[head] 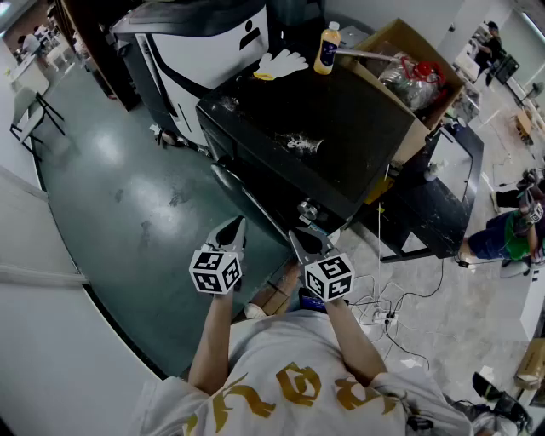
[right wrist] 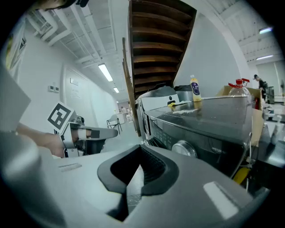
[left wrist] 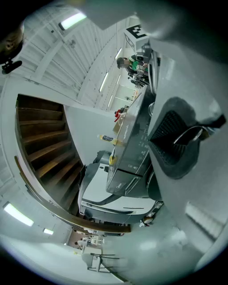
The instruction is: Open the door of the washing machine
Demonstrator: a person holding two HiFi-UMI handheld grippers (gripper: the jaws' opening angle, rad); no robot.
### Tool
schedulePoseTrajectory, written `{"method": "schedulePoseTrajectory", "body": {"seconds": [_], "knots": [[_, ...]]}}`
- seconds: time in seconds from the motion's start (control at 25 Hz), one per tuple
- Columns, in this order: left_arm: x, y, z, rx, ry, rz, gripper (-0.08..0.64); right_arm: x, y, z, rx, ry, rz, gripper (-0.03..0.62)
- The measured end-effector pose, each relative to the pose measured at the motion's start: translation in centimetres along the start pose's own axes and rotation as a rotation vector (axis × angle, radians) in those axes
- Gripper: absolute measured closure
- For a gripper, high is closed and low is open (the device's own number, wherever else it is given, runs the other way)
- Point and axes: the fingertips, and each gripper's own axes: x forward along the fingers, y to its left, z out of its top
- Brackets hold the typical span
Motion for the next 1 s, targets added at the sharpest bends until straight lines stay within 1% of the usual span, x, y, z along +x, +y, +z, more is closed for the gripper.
{"method": "schedulePoseTrajectory", "body": {"seconds": [0.32, 0.52, 0.6, 0.68, 0.72, 0.8, 1.0], "knots": [[0.8, -0.2, -0.5, -0.005, 0.012, 0.010, 0.560, -0.5, -0.7, -0.3, -0.001, 0.006, 0.001, 0.569], [1.2, -0.6, -1.0, -0.006, 0.026, 0.005, 0.558, -1.0, -1.1, -0.4, -0.011, 0.006, -0.016, 0.569], [1.3, -0.5, -1.2, -0.010, 0.027, 0.022, 0.560, -1.3, -1.5, -0.5, -0.007, 0.002, -0.031, 0.569], [1.3, 0.1, -1.3, -0.026, 0.020, 0.055, 0.558, -1.5, -1.9, -0.4, 0.002, -0.005, -0.042, 0.569], [1.3, 0.4, -1.4, -0.037, 0.021, 0.065, 0.546, -1.5, -2.0, -0.4, 0.011, -0.006, -0.045, 0.569], [1.6, 0.6, -1.9, -0.051, 0.040, 0.069, 0.485, -1.5, -2.4, -0.6, 0.029, -0.005, -0.048, 0.568], [2.5, 0.8, -3.0, -0.051, 0.089, 0.067, 0.472, -1.1, -2.7, -0.8, 0.018, 0.013, -0.060, 0.534]]}}
